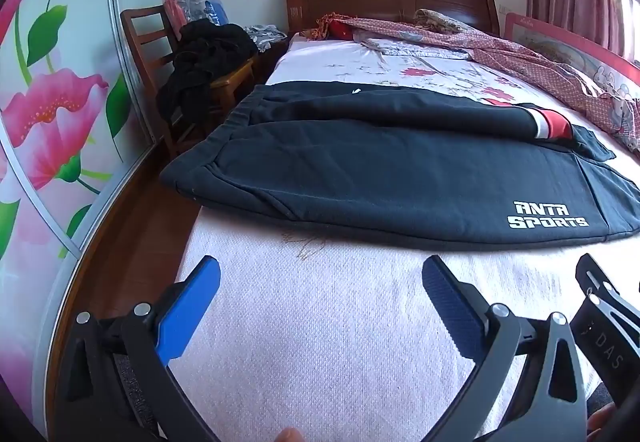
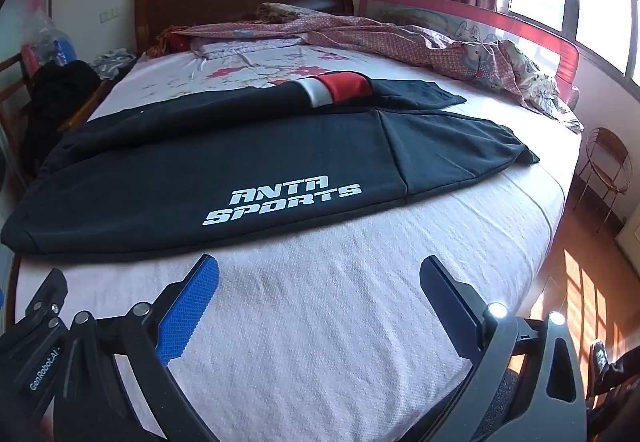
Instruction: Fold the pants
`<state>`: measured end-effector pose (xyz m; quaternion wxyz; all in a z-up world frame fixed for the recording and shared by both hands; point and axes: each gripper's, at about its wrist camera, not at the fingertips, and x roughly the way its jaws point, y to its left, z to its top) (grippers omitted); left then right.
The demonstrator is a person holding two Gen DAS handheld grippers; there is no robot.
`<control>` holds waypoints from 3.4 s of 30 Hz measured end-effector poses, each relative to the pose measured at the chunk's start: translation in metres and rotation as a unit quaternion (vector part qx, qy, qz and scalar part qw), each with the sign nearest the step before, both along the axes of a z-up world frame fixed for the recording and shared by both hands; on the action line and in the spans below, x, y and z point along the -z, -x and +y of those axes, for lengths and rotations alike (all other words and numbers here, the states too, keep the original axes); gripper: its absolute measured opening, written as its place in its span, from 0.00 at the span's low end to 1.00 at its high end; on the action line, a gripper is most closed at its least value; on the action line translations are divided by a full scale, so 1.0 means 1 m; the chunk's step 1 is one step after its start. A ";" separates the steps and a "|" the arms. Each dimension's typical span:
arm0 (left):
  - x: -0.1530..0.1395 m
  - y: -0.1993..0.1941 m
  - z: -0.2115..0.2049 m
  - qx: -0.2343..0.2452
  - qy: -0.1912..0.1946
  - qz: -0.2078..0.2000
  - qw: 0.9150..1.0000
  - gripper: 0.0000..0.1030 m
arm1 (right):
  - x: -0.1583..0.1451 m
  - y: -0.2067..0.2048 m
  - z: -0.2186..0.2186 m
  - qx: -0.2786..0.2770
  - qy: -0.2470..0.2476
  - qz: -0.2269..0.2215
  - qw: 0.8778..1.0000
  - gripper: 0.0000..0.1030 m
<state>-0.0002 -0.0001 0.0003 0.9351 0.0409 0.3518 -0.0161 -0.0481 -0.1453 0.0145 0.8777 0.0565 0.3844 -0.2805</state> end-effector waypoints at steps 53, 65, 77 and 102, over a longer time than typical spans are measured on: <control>0.001 0.001 -0.004 0.008 -0.008 0.015 1.000 0.98 | 0.001 0.000 0.003 -0.002 -0.007 -0.002 1.000 0.97; 0.002 0.000 -0.005 0.009 -0.016 0.014 1.000 0.98 | 0.002 -0.001 0.005 -0.002 -0.010 -0.001 1.000 0.97; 0.015 -0.019 0.011 0.000 0.008 0.059 0.998 0.98 | 0.013 -0.003 -0.007 0.004 -0.037 0.016 0.999 0.97; 0.079 -0.130 0.092 -0.109 0.616 0.303 0.719 0.98 | 0.007 0.039 -0.026 -0.002 -0.082 0.022 0.996 0.97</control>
